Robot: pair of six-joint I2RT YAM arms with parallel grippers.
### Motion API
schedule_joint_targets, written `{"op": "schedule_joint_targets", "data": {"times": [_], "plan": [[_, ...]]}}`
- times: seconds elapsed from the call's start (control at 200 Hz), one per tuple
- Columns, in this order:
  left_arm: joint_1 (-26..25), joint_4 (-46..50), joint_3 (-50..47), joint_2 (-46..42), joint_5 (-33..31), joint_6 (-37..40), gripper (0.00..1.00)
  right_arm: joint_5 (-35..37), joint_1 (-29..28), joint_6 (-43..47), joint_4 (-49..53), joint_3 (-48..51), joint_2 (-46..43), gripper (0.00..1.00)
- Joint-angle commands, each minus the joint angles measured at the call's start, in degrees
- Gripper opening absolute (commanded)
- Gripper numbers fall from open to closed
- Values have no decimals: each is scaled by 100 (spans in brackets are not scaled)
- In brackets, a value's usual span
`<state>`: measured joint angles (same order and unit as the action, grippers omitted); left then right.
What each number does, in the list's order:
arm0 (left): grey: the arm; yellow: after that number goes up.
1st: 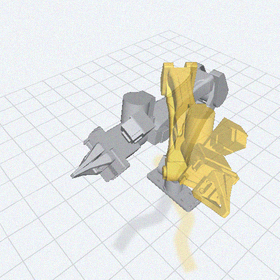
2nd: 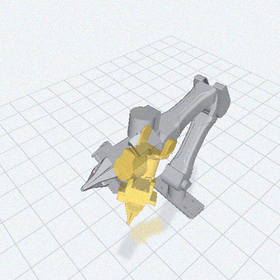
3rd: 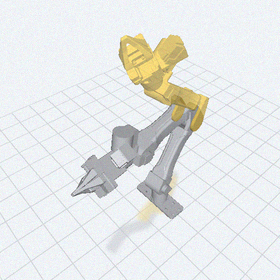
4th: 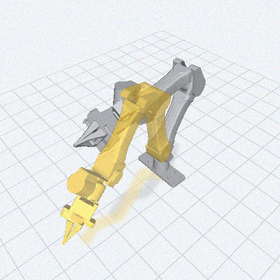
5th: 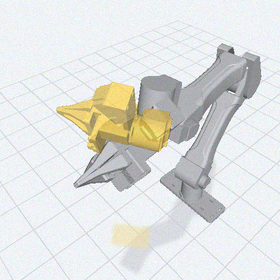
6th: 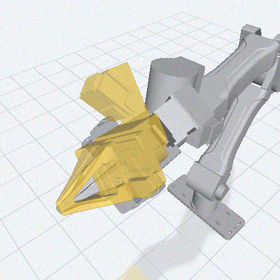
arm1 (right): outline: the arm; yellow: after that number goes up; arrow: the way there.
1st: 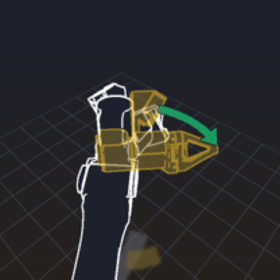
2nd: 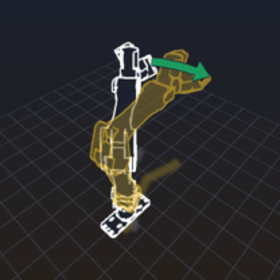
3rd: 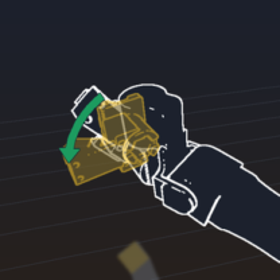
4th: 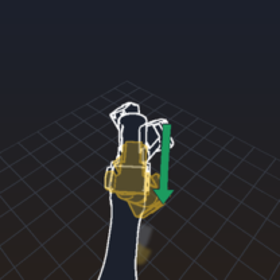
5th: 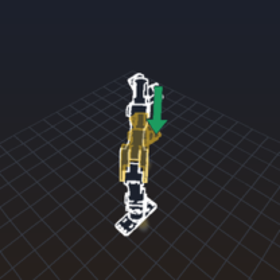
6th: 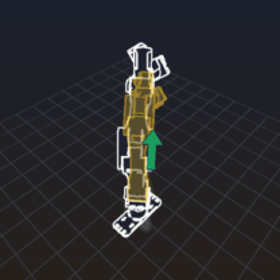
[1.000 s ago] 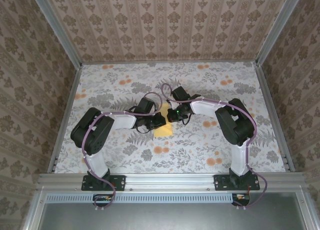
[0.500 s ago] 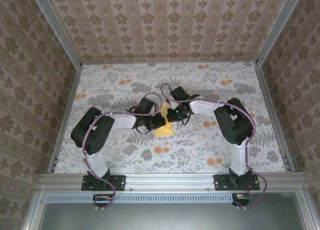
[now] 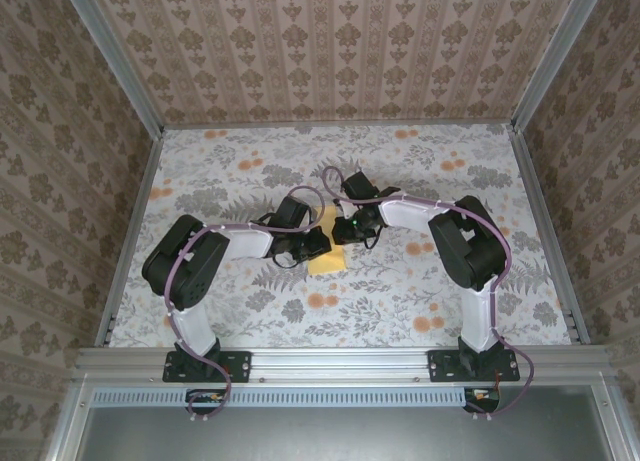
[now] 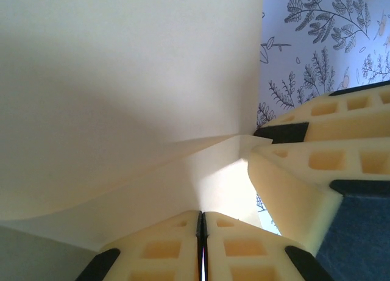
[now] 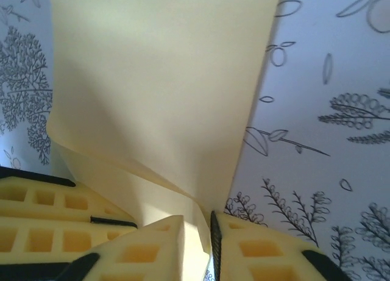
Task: Fold a paper plane with a square sheet of paper (pick it up from the middle)
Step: Fold the triangle a second time at the center of the table.
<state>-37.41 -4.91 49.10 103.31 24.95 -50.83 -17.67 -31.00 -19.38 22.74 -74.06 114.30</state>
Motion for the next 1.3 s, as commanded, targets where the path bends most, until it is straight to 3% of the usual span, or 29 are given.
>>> {"op": "schedule_joint_targets", "data": {"times": [0.0, 0.25, 0.485, 0.715, 1.295], "plan": [[32, 481, -123, 216, -157, -16, 11, 164, 135, -318, 272, -183, -137, 25], [32, 410, -236, 260, -210, -119, 11, -150, 187, -728, -32, 331, -679, 26], [32, 403, -227, 260, -219, -138, 11, -1038, 21, -1212, -466, 1088, -1157, 9], [25, 381, -256, 262, -227, -169, 10, -996, -251, -1411, -457, 1268, -1055, 1], [14, 350, -296, 243, -279, -235, 8, -647, -398, -1394, -335, 1156, -646, 0]]}}
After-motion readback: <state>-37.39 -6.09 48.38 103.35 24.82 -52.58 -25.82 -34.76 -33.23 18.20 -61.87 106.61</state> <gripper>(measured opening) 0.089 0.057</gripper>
